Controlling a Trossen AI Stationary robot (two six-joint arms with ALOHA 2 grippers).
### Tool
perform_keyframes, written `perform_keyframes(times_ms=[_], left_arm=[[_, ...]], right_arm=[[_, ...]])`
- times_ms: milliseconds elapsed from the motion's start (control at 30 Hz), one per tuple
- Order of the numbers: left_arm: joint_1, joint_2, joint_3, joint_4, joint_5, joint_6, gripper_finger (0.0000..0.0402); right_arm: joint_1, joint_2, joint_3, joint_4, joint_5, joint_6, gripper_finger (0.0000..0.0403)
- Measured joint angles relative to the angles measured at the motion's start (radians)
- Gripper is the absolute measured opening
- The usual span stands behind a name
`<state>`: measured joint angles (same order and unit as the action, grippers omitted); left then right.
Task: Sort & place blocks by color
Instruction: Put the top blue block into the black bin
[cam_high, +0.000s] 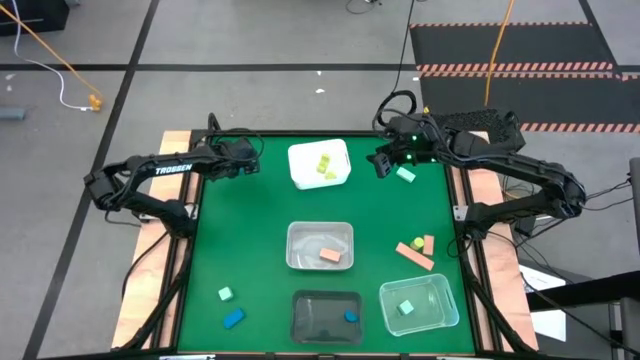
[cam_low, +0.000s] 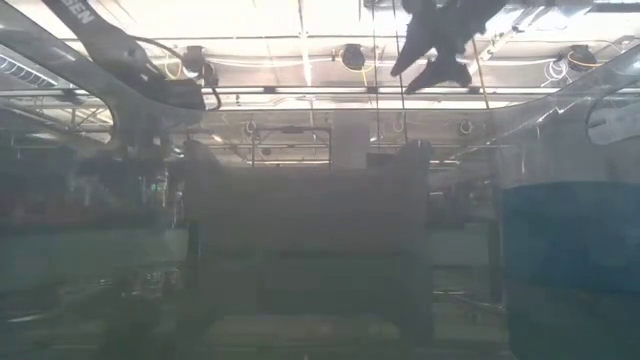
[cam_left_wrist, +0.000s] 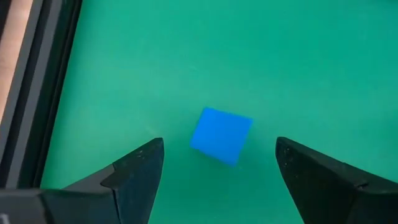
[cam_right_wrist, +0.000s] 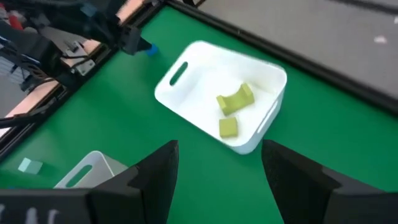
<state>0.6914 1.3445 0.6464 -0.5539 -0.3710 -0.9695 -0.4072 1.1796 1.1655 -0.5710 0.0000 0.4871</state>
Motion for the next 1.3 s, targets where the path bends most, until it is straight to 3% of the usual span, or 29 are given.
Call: perform_keyframes(times_ms=[267,733,1100,1300], left_arm=[[0.021,0.028,-0.013,0.059,0.001,0.024,0.0294],[0.042,0.154,-0.008,0.116,0.022,0.06,0.0127],[0.028,0.163,-0.006,0.11,0.035,0.06,0.0109],[0.001,0.105,-0.007,0.11,0.059,0.06,0.007]], right_arm=[[0.0,0.001,-0.106,0.066,-0.001,0.073,0.0219],[0.022,-0.005,-0.156,0.145,-0.005,0.124,0.0219],[0.044,-0.005,-0.156,0.145,-0.005,0.13,0.0219],[0.044,-0.005,-0.156,0.142,-0.005,0.13,0.0219]])
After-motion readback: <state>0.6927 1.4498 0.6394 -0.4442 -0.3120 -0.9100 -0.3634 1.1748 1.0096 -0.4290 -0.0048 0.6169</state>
